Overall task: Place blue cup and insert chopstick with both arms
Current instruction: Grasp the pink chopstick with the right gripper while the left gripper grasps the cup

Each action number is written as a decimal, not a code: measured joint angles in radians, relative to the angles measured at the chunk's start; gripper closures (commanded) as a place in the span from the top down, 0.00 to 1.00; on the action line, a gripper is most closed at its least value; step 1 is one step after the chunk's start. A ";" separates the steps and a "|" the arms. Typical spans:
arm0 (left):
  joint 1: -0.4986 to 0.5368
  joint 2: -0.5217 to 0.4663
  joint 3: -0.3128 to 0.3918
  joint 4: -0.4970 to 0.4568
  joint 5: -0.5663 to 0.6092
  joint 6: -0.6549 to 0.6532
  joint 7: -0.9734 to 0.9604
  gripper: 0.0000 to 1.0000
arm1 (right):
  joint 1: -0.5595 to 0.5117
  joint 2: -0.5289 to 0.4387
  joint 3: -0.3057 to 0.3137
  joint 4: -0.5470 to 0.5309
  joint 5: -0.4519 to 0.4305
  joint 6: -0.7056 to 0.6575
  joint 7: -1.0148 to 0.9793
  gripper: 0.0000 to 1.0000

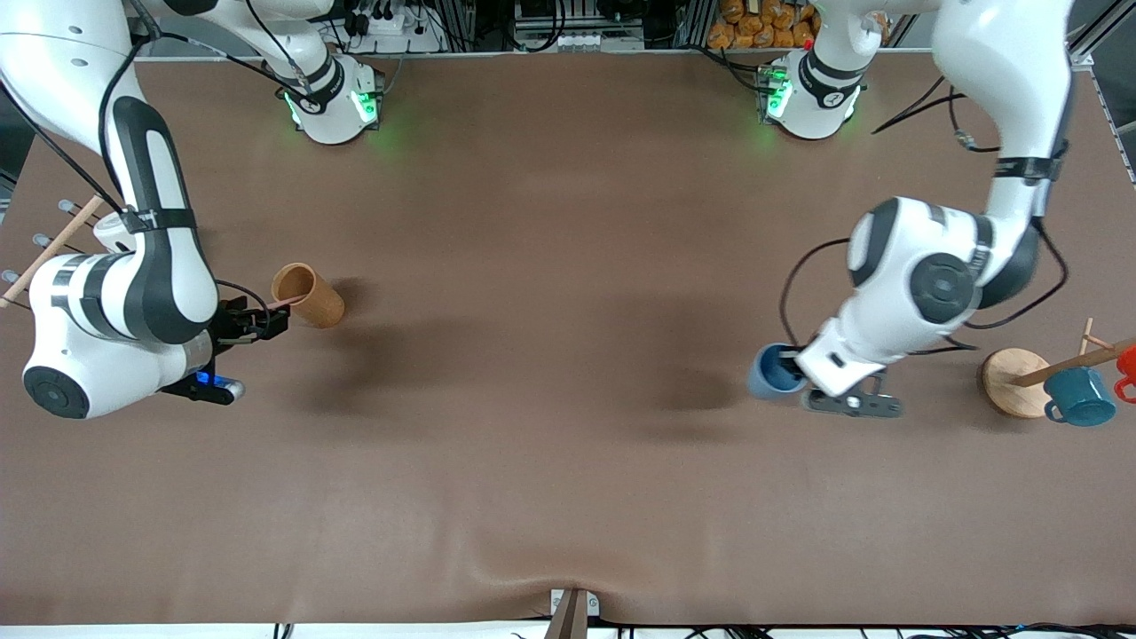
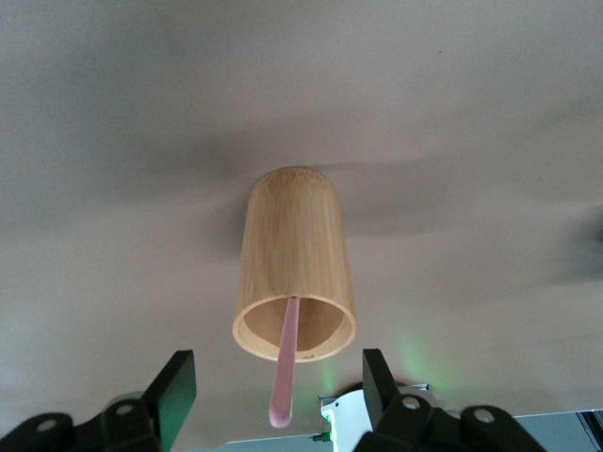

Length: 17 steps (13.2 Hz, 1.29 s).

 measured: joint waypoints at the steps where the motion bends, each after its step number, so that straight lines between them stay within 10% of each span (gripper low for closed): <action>1: -0.041 0.010 0.000 0.014 0.000 0.000 -0.043 0.00 | 0.000 0.000 0.000 0.001 0.000 0.000 0.000 0.75; 17: -0.350 0.112 -0.002 0.199 -0.092 -0.060 -0.317 0.00 | -0.004 0.005 -0.002 0.002 0.000 0.007 0.000 0.43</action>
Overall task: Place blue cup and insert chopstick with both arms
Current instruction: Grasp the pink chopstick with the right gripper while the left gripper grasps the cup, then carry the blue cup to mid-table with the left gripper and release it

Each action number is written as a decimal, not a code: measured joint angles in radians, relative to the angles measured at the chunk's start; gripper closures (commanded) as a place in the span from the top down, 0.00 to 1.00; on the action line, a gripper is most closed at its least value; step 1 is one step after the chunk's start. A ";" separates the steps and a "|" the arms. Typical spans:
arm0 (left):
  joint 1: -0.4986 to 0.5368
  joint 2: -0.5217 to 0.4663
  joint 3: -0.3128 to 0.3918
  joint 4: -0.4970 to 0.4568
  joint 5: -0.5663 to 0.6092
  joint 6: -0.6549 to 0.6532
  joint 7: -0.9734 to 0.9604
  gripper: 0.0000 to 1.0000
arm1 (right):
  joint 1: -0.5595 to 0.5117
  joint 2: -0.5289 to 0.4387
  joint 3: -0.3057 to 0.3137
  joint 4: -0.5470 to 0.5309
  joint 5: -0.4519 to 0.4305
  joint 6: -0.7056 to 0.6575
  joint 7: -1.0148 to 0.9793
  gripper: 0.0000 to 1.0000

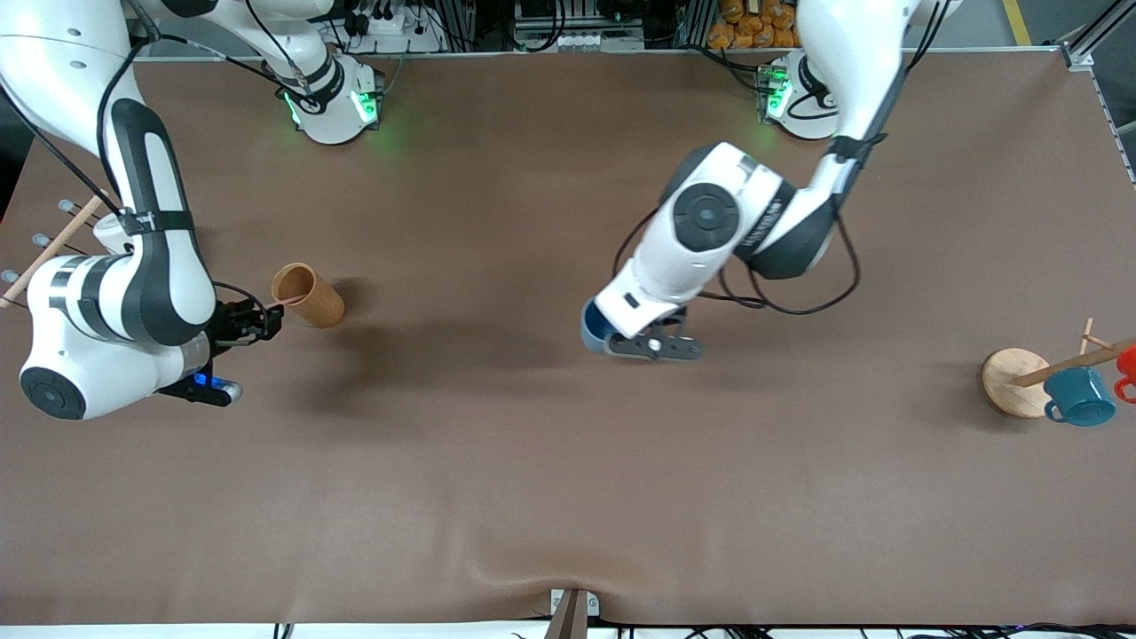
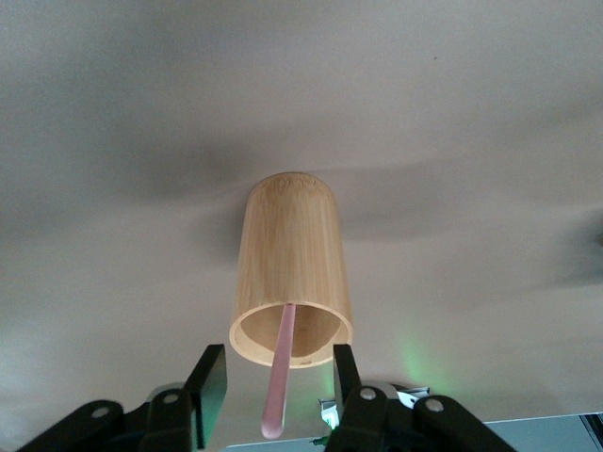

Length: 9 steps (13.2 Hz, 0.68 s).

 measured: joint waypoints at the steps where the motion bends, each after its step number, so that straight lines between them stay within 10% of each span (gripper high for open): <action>1: -0.021 0.015 0.000 0.005 0.000 0.000 -0.008 0.00 | 0.000 0.000 0.000 0.000 0.000 0.000 0.000 0.34; 5: -0.129 0.088 0.008 0.007 0.000 -0.001 -0.103 0.00 | 0.000 0.000 0.000 0.000 0.000 0.000 0.000 0.01; 9: -0.168 0.127 0.014 0.008 0.034 -0.001 -0.154 0.00 | 0.000 0.000 0.000 0.000 0.000 0.000 0.000 0.00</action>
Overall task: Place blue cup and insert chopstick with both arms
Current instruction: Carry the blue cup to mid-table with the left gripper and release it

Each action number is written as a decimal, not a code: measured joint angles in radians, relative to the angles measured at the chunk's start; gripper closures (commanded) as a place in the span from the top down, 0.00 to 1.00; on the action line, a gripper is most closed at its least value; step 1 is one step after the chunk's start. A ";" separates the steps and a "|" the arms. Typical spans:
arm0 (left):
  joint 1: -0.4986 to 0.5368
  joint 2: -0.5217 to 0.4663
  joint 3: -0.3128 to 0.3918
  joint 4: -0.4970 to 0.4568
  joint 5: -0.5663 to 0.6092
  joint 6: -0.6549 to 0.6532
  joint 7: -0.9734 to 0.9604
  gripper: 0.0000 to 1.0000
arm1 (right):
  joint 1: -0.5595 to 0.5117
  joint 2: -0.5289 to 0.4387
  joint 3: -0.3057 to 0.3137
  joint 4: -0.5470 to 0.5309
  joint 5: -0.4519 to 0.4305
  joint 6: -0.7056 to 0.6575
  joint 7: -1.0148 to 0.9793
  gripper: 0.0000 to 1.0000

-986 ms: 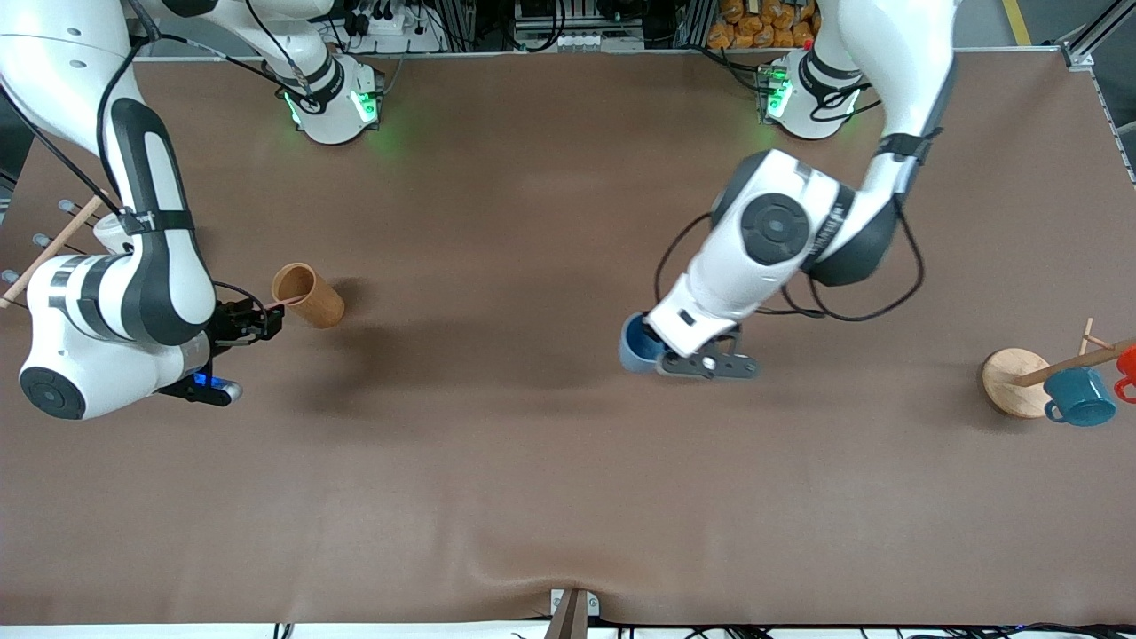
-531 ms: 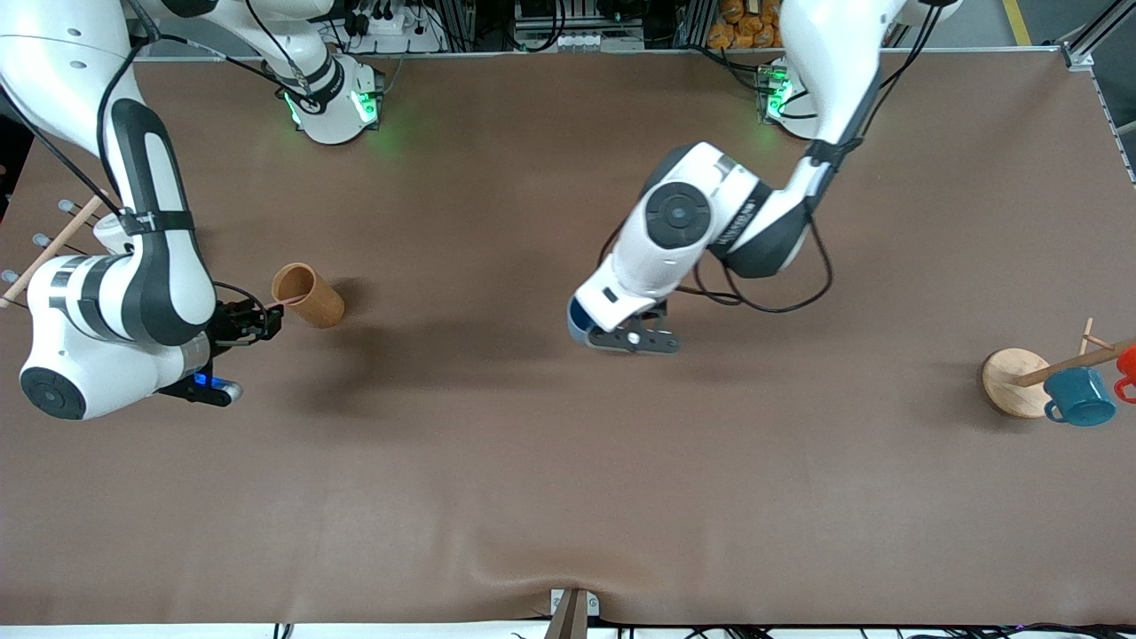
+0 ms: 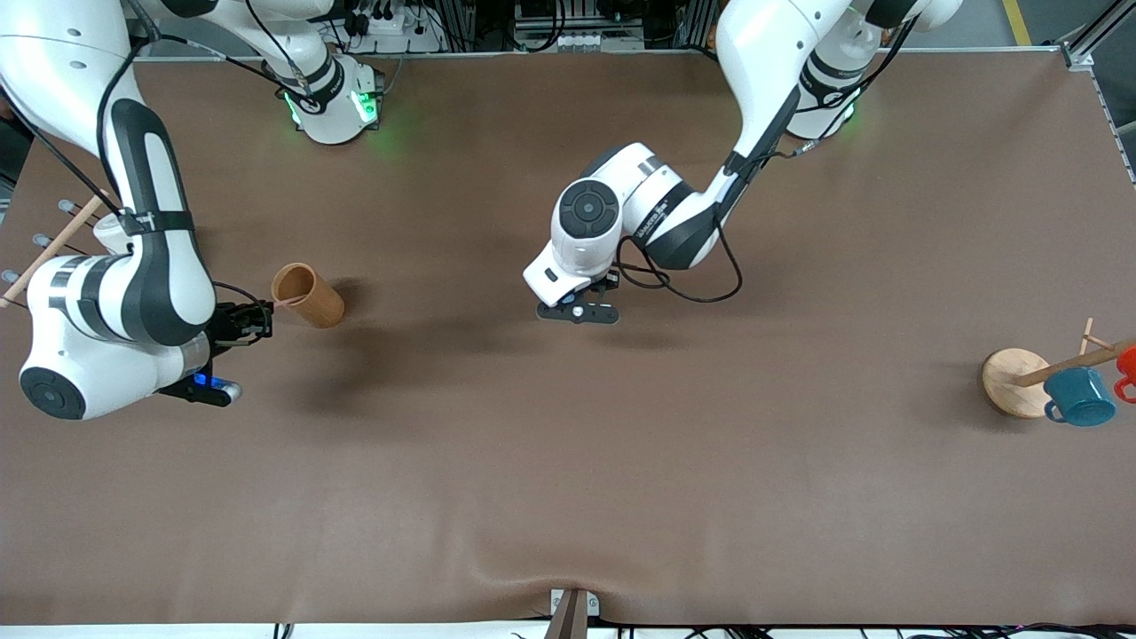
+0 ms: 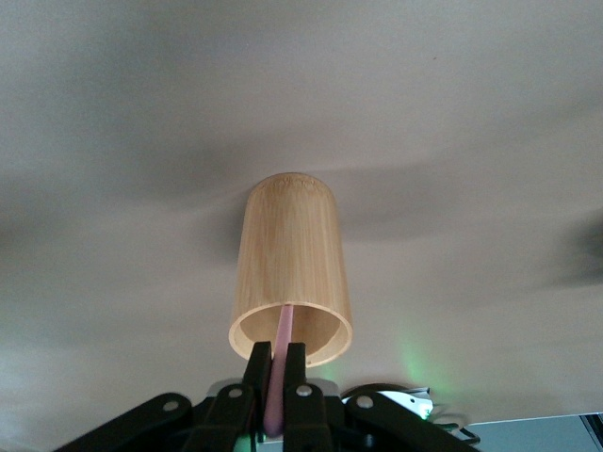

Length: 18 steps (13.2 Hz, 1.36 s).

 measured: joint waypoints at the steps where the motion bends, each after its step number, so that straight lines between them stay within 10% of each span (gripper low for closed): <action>1: -0.001 0.008 0.000 0.000 0.012 0.000 -0.007 0.00 | 0.000 0.000 0.000 0.000 0.000 0.000 0.000 0.00; 4: -0.001 0.033 0.001 0.003 0.022 0.002 -0.008 0.24 | 0.000 0.000 0.000 0.005 0.000 -0.001 -0.008 0.00; 5: -0.001 0.039 0.002 0.005 0.023 0.002 -0.008 0.99 | 0.000 0.000 0.000 0.015 0.000 -0.003 -0.016 0.00; 11: 0.013 0.014 0.011 0.049 0.045 0.001 -0.010 1.00 | 0.007 -0.003 0.006 0.160 0.000 -0.100 -0.070 0.00; 18: 0.292 -0.324 0.022 0.074 0.053 -0.243 0.042 1.00 | 0.068 -0.005 0.010 0.266 -0.022 -0.196 -0.072 0.00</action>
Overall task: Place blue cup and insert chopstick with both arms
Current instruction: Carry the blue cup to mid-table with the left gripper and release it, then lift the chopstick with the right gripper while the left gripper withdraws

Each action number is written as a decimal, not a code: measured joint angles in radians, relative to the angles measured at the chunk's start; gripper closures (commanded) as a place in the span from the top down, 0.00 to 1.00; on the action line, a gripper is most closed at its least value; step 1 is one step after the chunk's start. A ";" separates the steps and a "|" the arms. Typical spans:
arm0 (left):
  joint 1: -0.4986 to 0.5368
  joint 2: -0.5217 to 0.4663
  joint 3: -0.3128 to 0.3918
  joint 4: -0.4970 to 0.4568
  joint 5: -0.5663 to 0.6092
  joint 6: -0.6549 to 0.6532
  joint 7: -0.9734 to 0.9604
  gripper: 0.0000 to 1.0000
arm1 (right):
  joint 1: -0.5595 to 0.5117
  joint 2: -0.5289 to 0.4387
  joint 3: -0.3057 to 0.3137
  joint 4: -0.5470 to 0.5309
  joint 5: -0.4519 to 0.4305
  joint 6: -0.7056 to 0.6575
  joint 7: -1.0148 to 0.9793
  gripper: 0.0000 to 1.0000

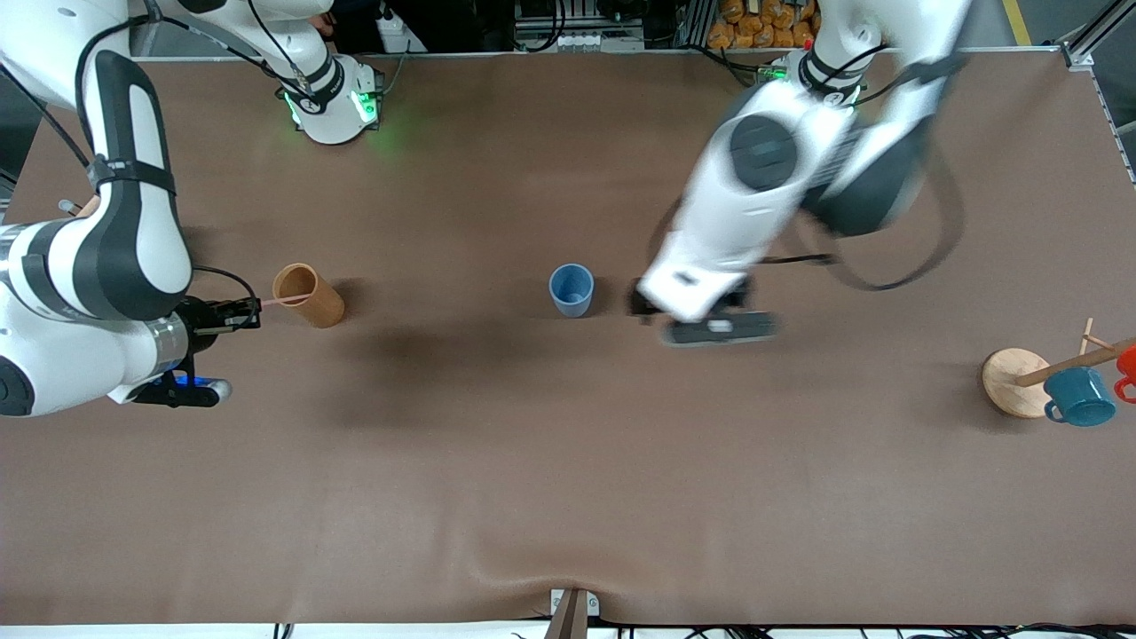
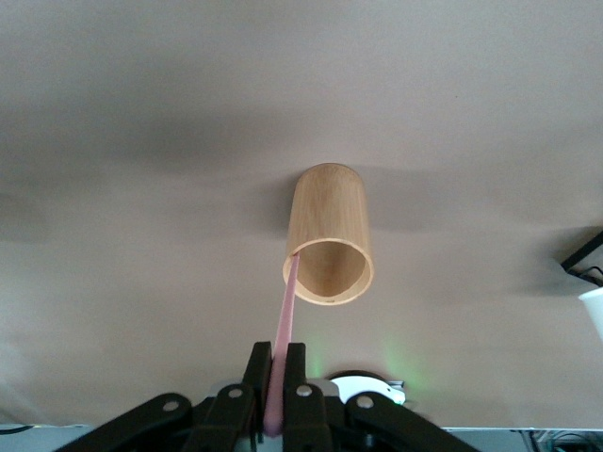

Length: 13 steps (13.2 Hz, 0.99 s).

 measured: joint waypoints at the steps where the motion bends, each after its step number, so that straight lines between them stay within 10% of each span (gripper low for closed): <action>1: 0.047 -0.036 0.001 -0.001 0.000 -0.042 0.011 1.00 | 0.021 -0.001 0.001 0.020 -0.028 -0.017 0.000 0.00; 13: 0.354 -0.198 0.001 -0.010 0.001 -0.249 0.211 1.00 | 0.226 -0.032 0.002 0.091 -0.249 -0.035 -0.043 0.00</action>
